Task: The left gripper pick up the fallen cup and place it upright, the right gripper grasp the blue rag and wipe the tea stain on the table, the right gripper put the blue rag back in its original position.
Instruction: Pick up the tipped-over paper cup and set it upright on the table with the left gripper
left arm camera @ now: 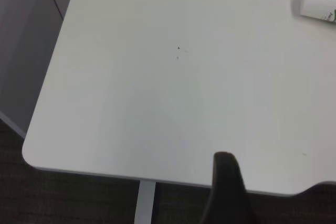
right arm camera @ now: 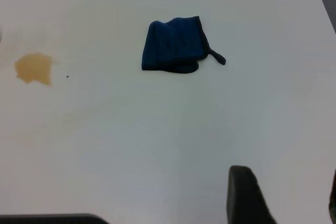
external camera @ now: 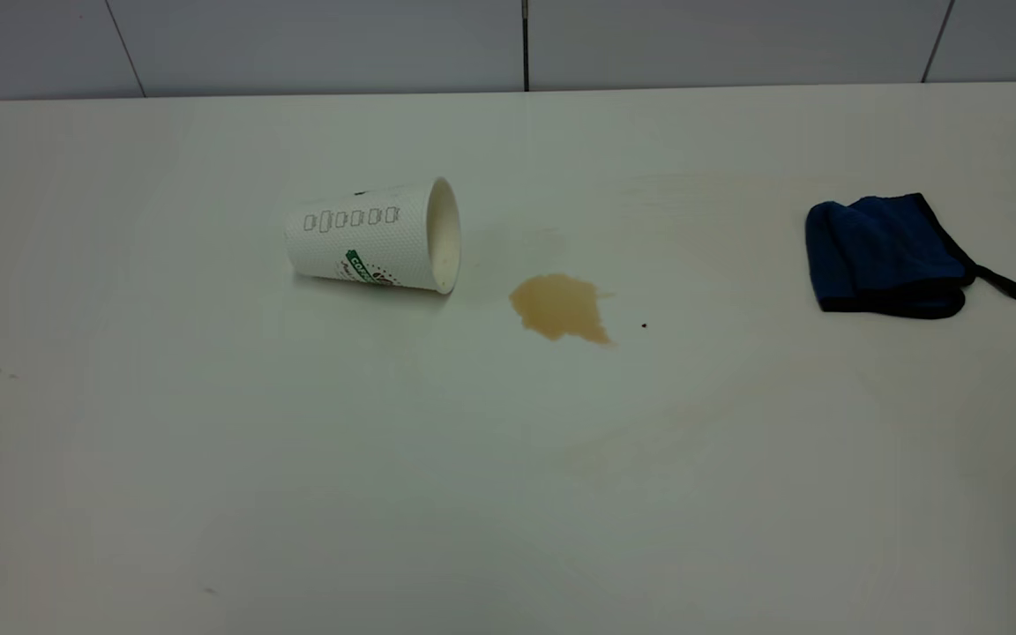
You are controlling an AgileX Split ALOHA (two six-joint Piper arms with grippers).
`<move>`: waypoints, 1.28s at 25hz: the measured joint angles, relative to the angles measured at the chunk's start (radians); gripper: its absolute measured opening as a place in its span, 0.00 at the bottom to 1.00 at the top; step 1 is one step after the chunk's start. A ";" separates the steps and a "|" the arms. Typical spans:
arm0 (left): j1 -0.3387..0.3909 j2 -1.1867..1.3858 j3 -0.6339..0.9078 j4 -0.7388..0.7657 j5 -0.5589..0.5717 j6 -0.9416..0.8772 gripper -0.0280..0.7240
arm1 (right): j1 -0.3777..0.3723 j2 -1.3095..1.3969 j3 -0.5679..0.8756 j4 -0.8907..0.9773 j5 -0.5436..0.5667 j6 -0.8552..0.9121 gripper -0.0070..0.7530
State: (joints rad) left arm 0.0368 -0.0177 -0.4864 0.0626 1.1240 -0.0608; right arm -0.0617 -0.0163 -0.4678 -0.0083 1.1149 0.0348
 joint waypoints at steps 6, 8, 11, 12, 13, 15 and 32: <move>0.000 0.000 0.000 0.000 0.000 0.000 0.77 | 0.000 0.000 0.000 0.000 0.000 0.000 0.56; 0.000 0.000 0.000 0.000 0.000 0.000 0.77 | 0.000 0.000 0.000 0.000 0.000 0.000 0.56; 0.000 0.000 0.000 0.000 0.000 0.000 0.77 | 0.000 0.000 0.000 0.000 0.000 0.000 0.56; 0.000 0.000 0.000 0.000 0.000 0.000 0.77 | 0.000 0.000 0.000 0.000 0.000 0.000 0.56; 0.000 0.000 0.000 0.000 0.000 0.000 0.77 | 0.000 0.000 0.000 0.000 0.000 0.000 0.56; 0.000 0.000 0.000 -0.002 0.000 0.000 0.77 | 0.000 0.000 0.000 0.000 0.000 0.000 0.56; 0.000 0.000 0.000 -0.030 0.000 -0.001 0.77 | 0.000 0.000 0.000 0.000 0.000 0.000 0.56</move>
State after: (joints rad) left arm 0.0368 -0.0177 -0.4864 0.0322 1.1240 -0.0619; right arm -0.0617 -0.0163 -0.4678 -0.0083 1.1149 0.0348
